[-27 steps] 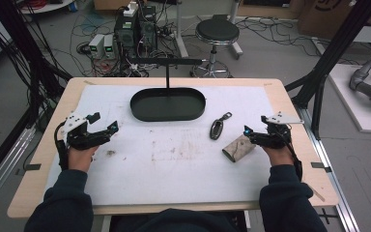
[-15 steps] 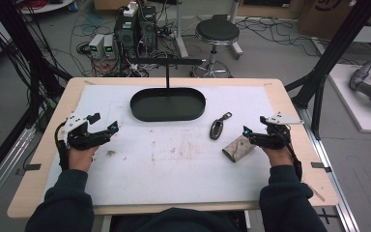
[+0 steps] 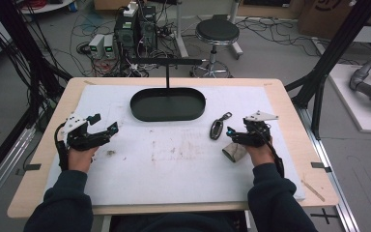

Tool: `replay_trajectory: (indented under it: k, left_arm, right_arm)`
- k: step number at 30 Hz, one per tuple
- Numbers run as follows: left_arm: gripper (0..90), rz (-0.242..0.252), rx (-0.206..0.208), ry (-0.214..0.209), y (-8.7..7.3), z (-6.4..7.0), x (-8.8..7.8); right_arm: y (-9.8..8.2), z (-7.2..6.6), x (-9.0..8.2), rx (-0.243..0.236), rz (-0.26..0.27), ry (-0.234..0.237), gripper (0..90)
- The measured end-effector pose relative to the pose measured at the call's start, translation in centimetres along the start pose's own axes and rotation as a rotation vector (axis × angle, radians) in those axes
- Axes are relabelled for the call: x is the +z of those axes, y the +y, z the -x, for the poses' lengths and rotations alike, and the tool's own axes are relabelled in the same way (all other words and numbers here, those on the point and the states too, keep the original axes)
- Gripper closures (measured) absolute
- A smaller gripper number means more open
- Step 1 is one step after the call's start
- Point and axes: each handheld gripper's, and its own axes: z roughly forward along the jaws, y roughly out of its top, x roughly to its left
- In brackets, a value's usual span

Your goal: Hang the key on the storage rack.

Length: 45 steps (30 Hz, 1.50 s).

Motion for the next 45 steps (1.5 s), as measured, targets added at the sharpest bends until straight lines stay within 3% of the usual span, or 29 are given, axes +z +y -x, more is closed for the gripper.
replay_trajectory:
  k: [6, 8, 12, 18, 22, 26, 29, 30, 32, 37, 40, 42, 44, 45]
  left_arm:
    - [19.6, -0.004, -0.006, -0.003, -0.1, -0.1, 0.2]
    - [19.7, -0.003, -0.010, -0.008, -0.1, -0.1, 0.2]
    - [19.8, -0.006, -0.008, -0.010, -0.1, -0.1, 0.2]
    - [20.1, -0.009, -0.008, -0.009, -0.1, -0.1, 0.3]
    - [20.2, -0.010, -0.007, -0.008, -0.1, -0.1, 0.3]
    - [20.2, -0.008, -0.013, -0.005, -0.1, -0.1, 0.2]
    - [20.2, -0.007, -0.017, -0.008, -0.2, -0.2, 0.3]
    - [20.2, -0.007, -0.017, -0.007, -0.2, -0.2, 0.3]
    - [20.2, -0.008, -0.016, -0.008, -0.2, -0.2, 0.3]
    - [20.2, -0.011, -0.015, -0.004, -0.2, -0.2, 0.2]
    - [20.3, -0.016, -0.014, -0.003, -0.2, -0.2, 0.2]
    - [20.4, -0.018, -0.009, -0.002, -0.2, -0.2, 0.3]
    - [20.4, -0.018, -0.012, -0.003, -0.2, -0.2, 0.3]
    - [20.5, -0.018, -0.012, -0.003, -0.2, -0.2, 0.3]
  right_arm:
    - [0.7, -0.9, 2.6, 0.010, -0.051, -0.005, 25.7]
    - [1.2, -1.4, 4.1, 0.047, -0.085, -0.019, 25.7]
    - [1.7, -2.0, 5.8, 0.054, -0.117, -0.030, 26.0]
    - [2.6, -2.3, 6.6, 0.076, -0.111, -0.028, 26.1]
    - [3.2, -3.2, 7.6, 0.064, -0.157, -0.011, 25.9]
    - [3.2, -3.7, 8.2, 0.040, -0.204, -0.027, 26.2]
    - [3.0, -3.3, 8.4, 0.035, -0.246, -0.040, 30.8]
    - [2.9, -2.8, 8.2, 0.037, -0.266, -0.011, 34.5]
    - [2.9, -2.3, 7.8, 0.027, -0.283, 0.002, 39.2]
    - [2.5, -1.1, 6.8, -0.090, -0.313, 0.041, 48.7]
    - [2.4, -0.2, 6.0, -0.158, -0.332, 0.019, 52.6]
    - [2.3, 0.1, 5.8, -0.154, -0.322, 0.020, 54.2]
    - [2.3, 0.9, 5.5, -0.101, -0.284, 0.023, 42.7]
    - [2.3, 0.9, 5.5, -0.101, -0.284, 0.023, 42.7]
